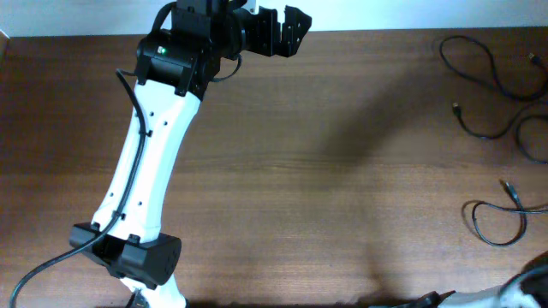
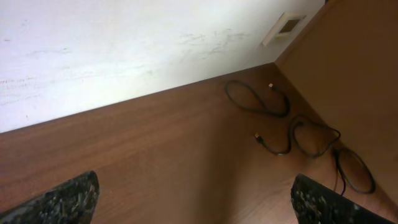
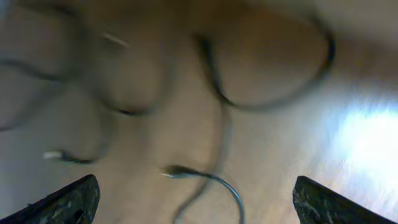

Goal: Untangle cables

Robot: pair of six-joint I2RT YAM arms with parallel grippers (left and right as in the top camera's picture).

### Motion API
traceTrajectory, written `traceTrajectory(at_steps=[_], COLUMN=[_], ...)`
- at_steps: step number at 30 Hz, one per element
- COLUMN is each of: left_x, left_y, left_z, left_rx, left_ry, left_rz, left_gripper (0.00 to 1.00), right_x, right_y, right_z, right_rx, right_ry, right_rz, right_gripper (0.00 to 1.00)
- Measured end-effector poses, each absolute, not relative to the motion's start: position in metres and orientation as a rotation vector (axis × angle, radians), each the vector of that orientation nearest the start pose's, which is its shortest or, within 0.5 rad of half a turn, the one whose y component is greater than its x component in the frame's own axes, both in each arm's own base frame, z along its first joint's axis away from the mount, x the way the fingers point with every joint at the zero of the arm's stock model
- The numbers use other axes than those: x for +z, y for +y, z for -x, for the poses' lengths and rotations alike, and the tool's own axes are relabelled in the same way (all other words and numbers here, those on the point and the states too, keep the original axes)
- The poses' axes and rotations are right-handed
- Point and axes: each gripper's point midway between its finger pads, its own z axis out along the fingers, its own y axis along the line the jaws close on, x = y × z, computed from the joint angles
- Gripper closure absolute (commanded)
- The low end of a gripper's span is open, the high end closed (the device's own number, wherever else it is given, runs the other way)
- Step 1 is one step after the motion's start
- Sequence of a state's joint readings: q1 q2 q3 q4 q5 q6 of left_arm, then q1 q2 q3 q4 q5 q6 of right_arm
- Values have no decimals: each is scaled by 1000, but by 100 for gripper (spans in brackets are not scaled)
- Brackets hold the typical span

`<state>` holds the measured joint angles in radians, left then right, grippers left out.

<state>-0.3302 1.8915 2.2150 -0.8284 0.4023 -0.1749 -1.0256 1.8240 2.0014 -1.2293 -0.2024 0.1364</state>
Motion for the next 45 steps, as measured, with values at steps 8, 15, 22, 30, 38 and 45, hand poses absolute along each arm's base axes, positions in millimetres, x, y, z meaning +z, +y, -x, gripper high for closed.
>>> traceTrajectory(at_steps=[8,15,22,30,38,45], left_x=[389,390,388,383,369,381], left_y=[-233,-233,-225,-223,-217,-209], left_z=[-471,-472,-478,-476,-470,-470], left_rx=[-723,-720,-648,-615,-578,-556], left_ry=[2061,2056,2054,2067,2122,2092], left_rz=[-415,-414,-395,-427,-466,-447], left_gripper=[1,1,1,1,1,1], right_x=[500,550,486,421,287,143], right_y=[-80,85,104,110,95,53], right_z=[-340,-352,-283,-155,-122,-226], right_rx=[-90,167,125,308,367,242], right_ry=[1916,1549,1427,1553,1613,1920], right_rz=[131,717,838,825,583,262], right_gripper=[1,1,1,1,1,2])
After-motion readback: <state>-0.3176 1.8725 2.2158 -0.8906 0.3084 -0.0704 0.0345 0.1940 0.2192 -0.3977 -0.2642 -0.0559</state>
